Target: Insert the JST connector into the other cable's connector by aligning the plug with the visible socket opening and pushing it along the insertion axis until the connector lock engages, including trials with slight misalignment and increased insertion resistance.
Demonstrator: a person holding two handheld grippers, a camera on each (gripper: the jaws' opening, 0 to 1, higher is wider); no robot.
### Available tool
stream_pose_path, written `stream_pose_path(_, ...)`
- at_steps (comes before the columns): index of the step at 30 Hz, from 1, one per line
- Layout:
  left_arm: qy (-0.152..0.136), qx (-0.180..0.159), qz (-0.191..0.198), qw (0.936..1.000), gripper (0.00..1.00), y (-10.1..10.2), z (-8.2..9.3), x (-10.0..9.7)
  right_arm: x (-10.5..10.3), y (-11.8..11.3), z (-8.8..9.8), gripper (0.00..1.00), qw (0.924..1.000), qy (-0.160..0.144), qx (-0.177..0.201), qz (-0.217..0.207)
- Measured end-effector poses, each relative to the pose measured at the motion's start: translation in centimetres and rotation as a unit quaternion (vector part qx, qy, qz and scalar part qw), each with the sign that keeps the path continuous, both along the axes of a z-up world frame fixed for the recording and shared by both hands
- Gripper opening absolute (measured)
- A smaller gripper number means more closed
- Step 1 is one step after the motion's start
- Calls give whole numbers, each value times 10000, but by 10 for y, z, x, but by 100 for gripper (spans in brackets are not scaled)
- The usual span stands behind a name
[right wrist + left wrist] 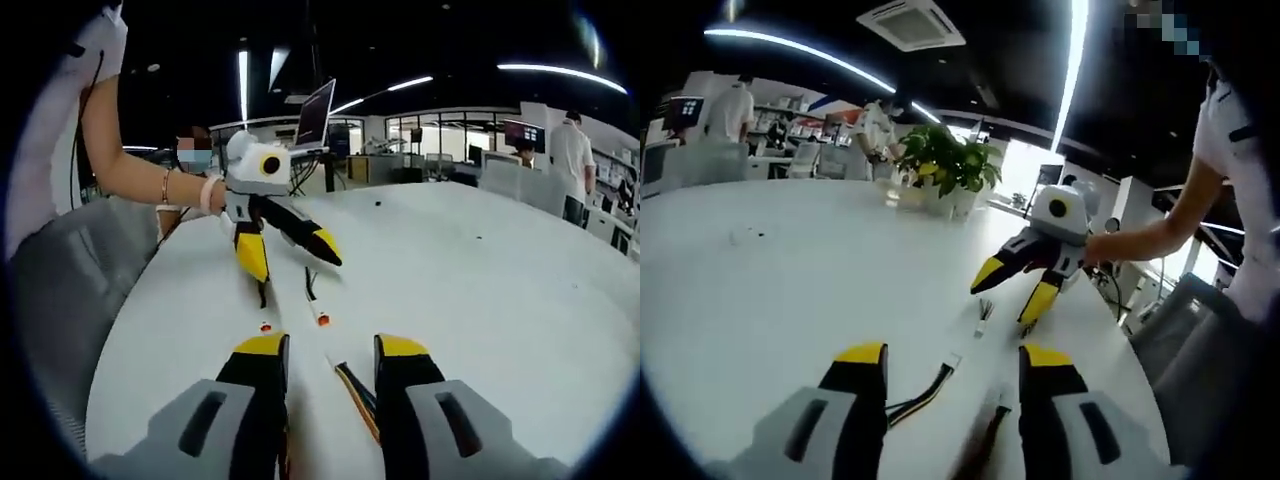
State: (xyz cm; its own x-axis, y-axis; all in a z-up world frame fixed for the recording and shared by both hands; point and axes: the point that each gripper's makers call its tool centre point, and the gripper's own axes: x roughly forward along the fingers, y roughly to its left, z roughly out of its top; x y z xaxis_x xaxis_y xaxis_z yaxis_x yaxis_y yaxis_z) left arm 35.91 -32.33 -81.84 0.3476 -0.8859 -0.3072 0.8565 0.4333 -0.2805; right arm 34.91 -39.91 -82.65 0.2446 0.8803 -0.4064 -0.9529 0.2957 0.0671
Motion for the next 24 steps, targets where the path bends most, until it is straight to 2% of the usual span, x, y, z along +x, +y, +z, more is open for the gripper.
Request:
stream_pose_path(4, 38, 51, -71, 10000, 48, 0, -8, -2, -1, -2, -8, 26, 9998, 183, -83, 57)
stream_pose_path(7, -17, 50, -176, 9998, 44, -1, -8, -3, -2, -2, -11, 26, 9998, 172, -100, 63)
stream_pose_path(9, 59, -32, -118, 9999, 45, -2, -7, 0, -3, -2, -9, 24, 9997, 217, -23, 98)
stream_pose_path(13, -47, -84, -164, 9998, 44, -3, -5, 2, 0, 0, -11, 23, 9997, 187, -1, 140)
stream_pose_path(15, 16, -122, -182, 9998, 44, -4, -5, 2, 3, 0, -12, 21, 9996, 223, 15, 165)
stream_pose_path(16, 44, -173, -206, 9996, 42, -4, -5, 2, 3, 0, -13, 20, 9989, 410, 101, 187)
stream_pose_path(19, 39, -150, -313, 9994, 32, -4, -7, -1, -2, 0, -13, 14, 9987, 403, 111, 296)
stream_pose_path(24, -25, -114, -395, 9992, 31, -5, -11, -1, -6, 1, -15, 19, 9983, 313, 10, 486)
